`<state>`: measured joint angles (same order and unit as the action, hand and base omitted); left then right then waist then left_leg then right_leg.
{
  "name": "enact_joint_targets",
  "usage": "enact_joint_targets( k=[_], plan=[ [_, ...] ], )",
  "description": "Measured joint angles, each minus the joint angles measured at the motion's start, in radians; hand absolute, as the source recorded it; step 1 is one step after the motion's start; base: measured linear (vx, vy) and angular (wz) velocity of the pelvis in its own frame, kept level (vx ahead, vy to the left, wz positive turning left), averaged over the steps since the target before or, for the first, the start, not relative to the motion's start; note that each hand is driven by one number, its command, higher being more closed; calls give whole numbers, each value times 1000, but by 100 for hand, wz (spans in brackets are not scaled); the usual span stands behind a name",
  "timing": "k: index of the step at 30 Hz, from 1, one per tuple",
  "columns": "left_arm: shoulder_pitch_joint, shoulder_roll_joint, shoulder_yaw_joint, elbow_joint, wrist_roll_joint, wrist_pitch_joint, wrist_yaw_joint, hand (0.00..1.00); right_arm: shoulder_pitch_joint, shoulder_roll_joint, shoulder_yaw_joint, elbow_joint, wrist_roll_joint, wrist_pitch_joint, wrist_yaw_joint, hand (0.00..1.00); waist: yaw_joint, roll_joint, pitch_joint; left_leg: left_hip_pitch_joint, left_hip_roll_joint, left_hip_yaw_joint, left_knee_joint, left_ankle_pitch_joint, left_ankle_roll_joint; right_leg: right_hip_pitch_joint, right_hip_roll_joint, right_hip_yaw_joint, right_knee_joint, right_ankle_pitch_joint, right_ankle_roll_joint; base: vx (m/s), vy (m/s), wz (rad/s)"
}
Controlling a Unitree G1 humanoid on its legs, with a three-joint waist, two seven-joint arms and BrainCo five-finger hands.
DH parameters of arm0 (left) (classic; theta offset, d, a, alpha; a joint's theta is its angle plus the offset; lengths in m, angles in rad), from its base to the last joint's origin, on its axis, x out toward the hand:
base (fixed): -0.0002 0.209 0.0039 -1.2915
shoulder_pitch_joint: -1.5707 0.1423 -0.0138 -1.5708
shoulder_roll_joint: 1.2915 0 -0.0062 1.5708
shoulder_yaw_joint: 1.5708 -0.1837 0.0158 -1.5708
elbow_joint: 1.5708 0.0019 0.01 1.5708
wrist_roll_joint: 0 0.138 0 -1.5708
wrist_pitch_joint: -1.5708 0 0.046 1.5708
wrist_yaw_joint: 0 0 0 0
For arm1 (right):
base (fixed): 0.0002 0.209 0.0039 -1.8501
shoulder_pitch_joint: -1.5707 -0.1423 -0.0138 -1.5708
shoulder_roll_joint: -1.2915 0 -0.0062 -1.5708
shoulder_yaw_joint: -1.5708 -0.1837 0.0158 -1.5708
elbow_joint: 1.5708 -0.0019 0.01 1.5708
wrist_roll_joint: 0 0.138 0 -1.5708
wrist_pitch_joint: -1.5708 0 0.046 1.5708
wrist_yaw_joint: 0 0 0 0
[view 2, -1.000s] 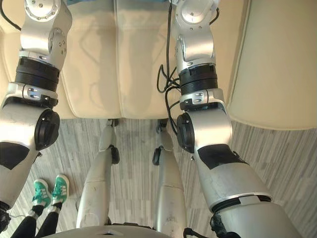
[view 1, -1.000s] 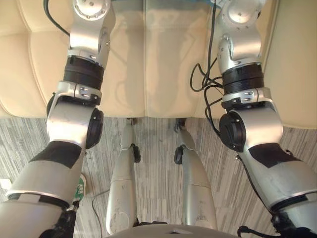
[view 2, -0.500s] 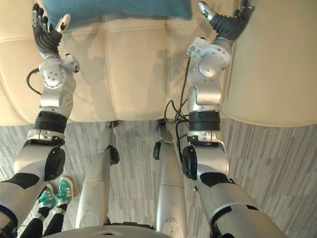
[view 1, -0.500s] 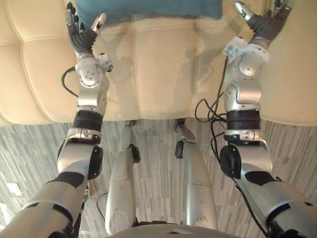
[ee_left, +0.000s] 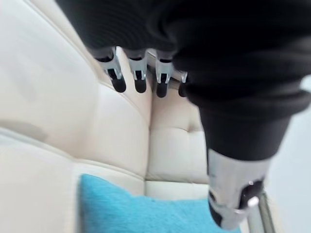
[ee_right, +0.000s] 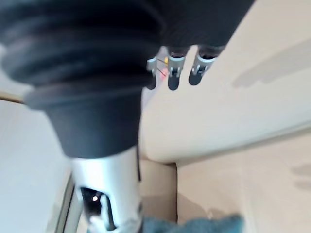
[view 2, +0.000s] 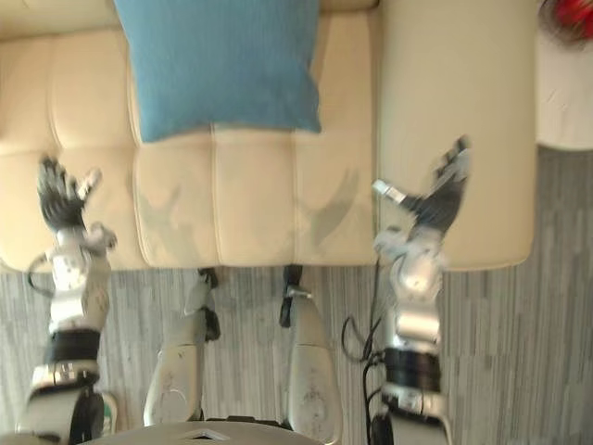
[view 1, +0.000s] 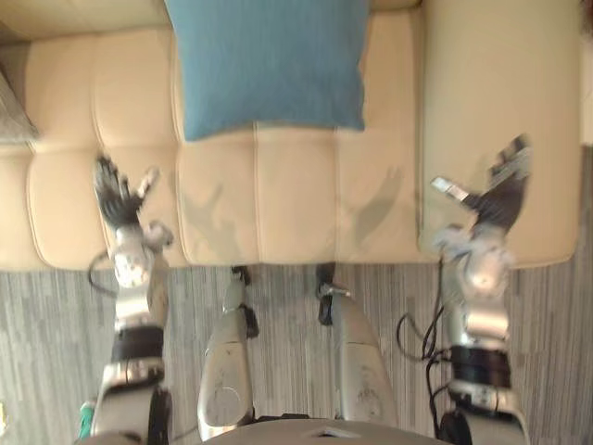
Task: Pick up cushions and gather them together orderly.
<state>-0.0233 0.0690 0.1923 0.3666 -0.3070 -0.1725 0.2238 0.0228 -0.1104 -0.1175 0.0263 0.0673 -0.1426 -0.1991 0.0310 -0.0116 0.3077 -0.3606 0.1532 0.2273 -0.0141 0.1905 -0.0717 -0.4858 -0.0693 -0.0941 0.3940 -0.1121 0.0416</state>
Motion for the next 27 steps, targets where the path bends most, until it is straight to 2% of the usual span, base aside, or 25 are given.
enact_joint_targets(
  k=[3, 5, 7, 9, 12, 17, 20, 23, 24, 25, 26, 27],
  plan=[
    [110, -36, -24, 115, 50, 34, -77, 0, 108, 52, 24, 147, -75, 16, 61, 0, 1, -2, -99, 79, 0, 13, 26, -48, -2, 112, -2, 2, -59, 0, 5, 120, 33, -9],
    [133, -49, -18, 217, 76, 48, -119, 0, 144, 80, 15, 282, -76, 30, 89, 0, 2, -1, -144, 138, 0, 21, 27, -66, -6, 187, -3, 3, -98, 1, 6, 106, 46, -8],
    [137, -58, -11, 304, 98, 56, -135, 0, 163, 105, -11, 398, -75, 42, 97, 0, 0, 1, -185, 175, -1, 24, 21, -76, -11, 232, -3, 3, -128, 4, 7, 96, 47, -3],
    [134, -72, 12, 425, 179, 68, -144, 0, 167, 129, -64, 559, -72, 61, 110, 0, -1, 8, -228, 242, -4, 34, -24, -75, -14, 295, -1, 4, -179, 15, 14, 93, 61, -7],
    [132, -82, 43, 522, 233, 82, -144, 0, 168, 137, -128, 693, -67, 66, 113, 0, -4, 15, -260, 287, -7, 43, -64, -70, -22, 340, 3, 7, -223, 32, 18, 58, 33, -8],
    [131, -86, 94, 597, 277, 88, -143, 0, 157, 128, -206, 806, -62, 84, 112, 0, -3, 12, -265, 339, -13, 46, -65, -70, -23, 405, 3, 12, -261, 47, 29, 56, 23, -3],
    [132, -89, 112, 605, 292, 88, -142, 0, 143, 129, -210, 820, -66, 90, 111, 0, 0, 12, -265, 358, -18, 61, -65, -74, -22, 416, 2, 33, -266, 58, 34, 21, 29, -19],
    [114, -84, 112, 608, 292, 89, -133, 0, 104, 132, -202, 823, -67, 99, 106, 0, 5, 2, -242, 360, -17, 101, -60, -81, -20, 390, 2, 58, -233, 66, 37, -34, 22, -28],
    [93, -78, 112, 605, 291, 89, -122, 0, 85, 144, -199, 822, -67, 100, 105, 0, 5, -15, -228, 319, -13, 106, -8, -94, -5, 356, -4, 55, -206, 75, 40, -112, -2, -22],
    [76, -79, 120, 596, 291, 91, -120, 0, 79, 147, -200, 821, -67, 100, 105, 0, 9, -15, -225, 292, 9, 104, 8, -102, 2, 342, 0, 51, -216, 96, 45, -113, -10, -21],
    [79, -83, 127, 591, 291, 92, -120, 0, 69, 148, -199, 819, -67, 102, 105, 0, 18, -4, -217, 280, 25, 108, 14, -101, 5, 325, -3, 35, -163, 68, 22, -142, -68, -10],
    [73, -80, 139, 579, 289, 92, -114, 0, 54, 150, -199, 816, -67, 102, 104, 0, 18, -3, -207, 256, 42, 95, 54, -104, 7, 255, -50, -56, 164, -36, -8, -110, -86, 3]
  ],
)
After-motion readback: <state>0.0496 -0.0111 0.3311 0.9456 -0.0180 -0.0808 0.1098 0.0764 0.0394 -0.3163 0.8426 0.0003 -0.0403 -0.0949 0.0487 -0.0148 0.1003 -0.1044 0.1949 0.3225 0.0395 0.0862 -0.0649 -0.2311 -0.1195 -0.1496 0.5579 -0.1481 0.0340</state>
